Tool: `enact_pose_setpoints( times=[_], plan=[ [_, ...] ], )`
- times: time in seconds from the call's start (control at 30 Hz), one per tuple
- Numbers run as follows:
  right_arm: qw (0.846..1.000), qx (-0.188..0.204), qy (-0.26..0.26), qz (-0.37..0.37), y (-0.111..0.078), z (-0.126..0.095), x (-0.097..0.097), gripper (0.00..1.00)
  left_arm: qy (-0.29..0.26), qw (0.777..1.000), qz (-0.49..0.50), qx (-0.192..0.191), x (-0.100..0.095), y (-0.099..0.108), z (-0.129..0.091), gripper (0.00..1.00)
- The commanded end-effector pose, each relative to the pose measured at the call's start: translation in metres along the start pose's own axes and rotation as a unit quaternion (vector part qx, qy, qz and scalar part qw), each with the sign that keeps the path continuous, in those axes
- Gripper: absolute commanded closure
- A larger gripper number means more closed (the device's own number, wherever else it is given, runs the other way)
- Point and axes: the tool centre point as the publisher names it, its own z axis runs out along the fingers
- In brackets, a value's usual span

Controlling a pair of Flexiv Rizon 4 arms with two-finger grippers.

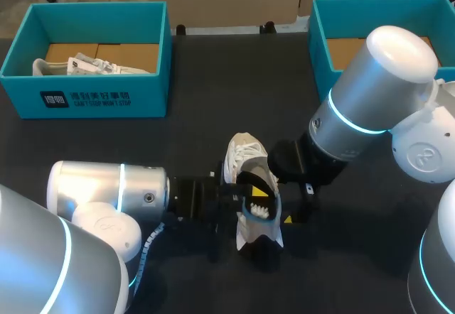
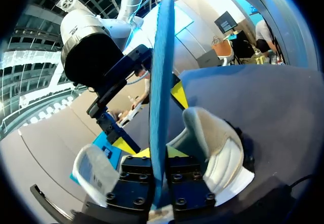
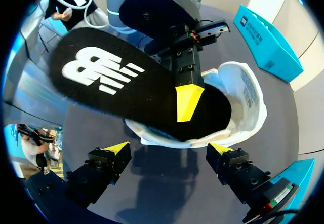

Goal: Take the shoe out of the shoebox, open the shoe tongue, remove and reinsert the insole, then place the shoe into the shoebox

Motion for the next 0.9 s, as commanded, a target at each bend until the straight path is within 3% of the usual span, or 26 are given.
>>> enact_pose_setpoints(
  times=[0.03,0.47,0.53,0.6,0.9],
  plan=[
    [1.0,-0.001,-0.001,-0.001,0.0,0.001,0.0,0.0,-0.001,1.0,0.003,-0.004,0.0,-0.01,-0.007,0.78],
    [1.0,-0.001,-0.001,-0.001,0.0,0.001,0.0,0.0,-0.004,1.0,0.013,-0.007,0.002,-0.028,-0.01,0.76],
    [1.0,-0.001,-0.001,-0.001,0.0,0.001,0.0,0.0,-0.002,1.0,0.015,-0.008,0.003,-0.028,-0.009,0.82],
    [1.0,-0.001,-0.001,-0.001,0.0,0.001,0.0,0.0,0.0,1.0,0.019,-0.012,0.004,-0.025,-0.007,1.0],
    [1.0,-0.001,-0.001,-0.001,0.0,0.001,0.0,0.0,0.003,0.998,0.059,-0.023,0.001,0.0,0.005,1.0]
  ],
)
